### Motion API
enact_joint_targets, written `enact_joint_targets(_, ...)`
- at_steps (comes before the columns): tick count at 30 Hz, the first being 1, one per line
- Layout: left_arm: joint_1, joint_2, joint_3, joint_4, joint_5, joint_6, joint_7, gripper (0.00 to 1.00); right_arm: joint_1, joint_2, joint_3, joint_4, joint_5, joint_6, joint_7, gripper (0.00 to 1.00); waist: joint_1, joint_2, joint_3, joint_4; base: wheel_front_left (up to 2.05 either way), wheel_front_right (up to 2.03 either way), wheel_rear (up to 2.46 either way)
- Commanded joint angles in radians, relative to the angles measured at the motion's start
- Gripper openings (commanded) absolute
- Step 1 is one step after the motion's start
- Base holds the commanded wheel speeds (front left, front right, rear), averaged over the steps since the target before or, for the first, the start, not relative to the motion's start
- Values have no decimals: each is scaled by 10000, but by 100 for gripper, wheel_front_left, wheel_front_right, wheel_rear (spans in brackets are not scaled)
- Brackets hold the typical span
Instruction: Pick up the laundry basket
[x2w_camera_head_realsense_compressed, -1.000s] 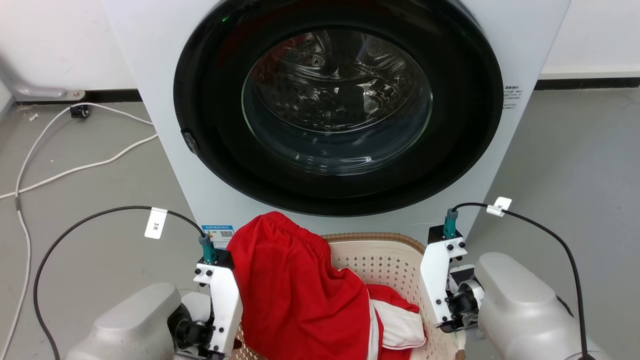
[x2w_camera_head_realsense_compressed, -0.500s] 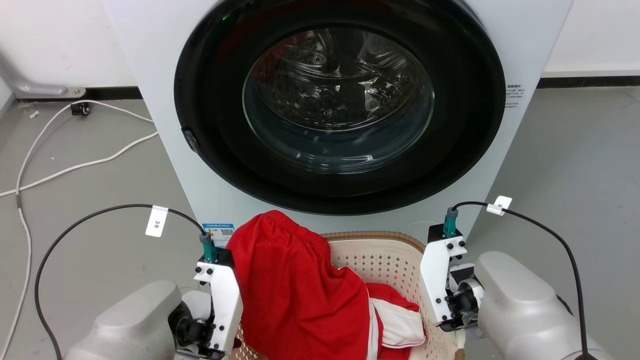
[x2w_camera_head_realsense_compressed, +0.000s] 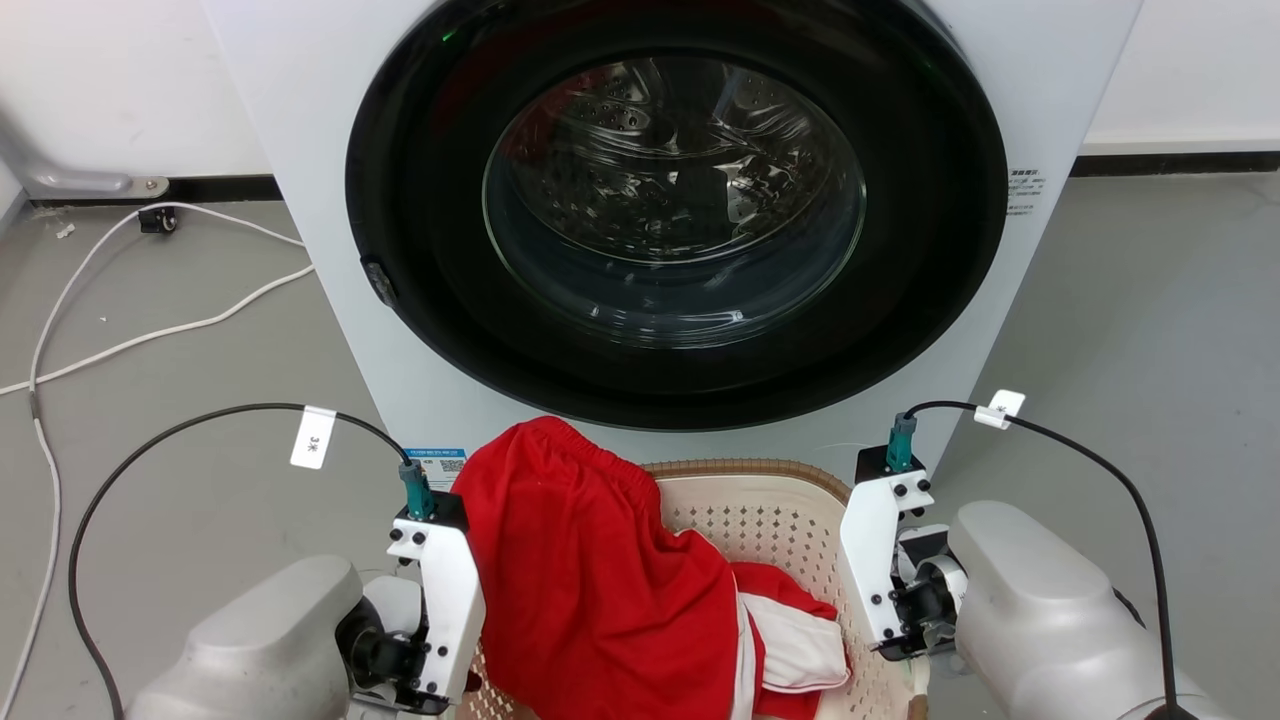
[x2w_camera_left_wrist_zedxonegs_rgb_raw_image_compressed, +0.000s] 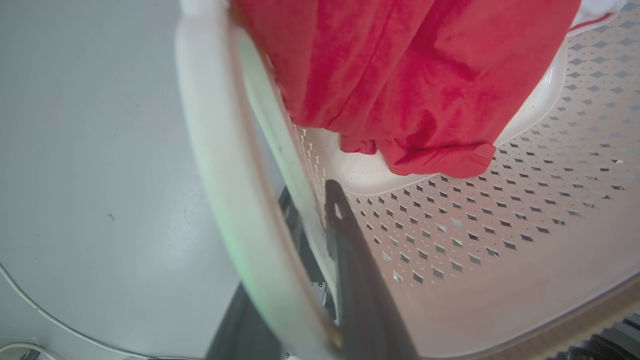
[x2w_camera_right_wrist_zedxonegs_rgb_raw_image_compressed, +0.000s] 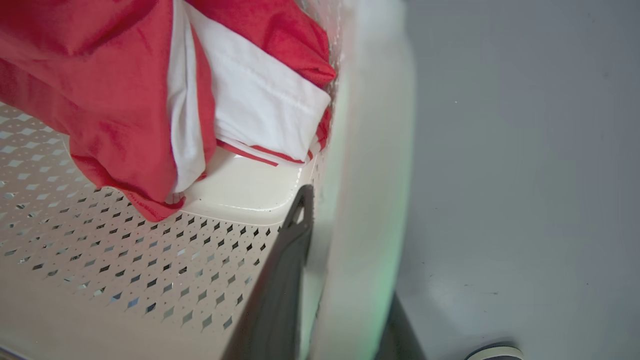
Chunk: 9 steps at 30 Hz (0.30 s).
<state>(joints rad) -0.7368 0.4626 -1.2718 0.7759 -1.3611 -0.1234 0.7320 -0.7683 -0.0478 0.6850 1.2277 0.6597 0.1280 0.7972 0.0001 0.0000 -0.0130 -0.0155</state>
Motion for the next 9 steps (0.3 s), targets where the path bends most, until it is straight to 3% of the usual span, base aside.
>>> enact_joint_targets(1, -43, 16, -89, -5, 38, -124, 101, 0, -215, -45, 61, -45, 14, 49, -96, 0, -1, 0, 1, -2, 0, 0, 0)
enact_joint_targets(9, -85, 17, -97, 25, 28, -124, 135, 0, -262, -47, 188, 8, 129, 49, -133, 0, -1, 0, 9, -12, 0, 0, 0)
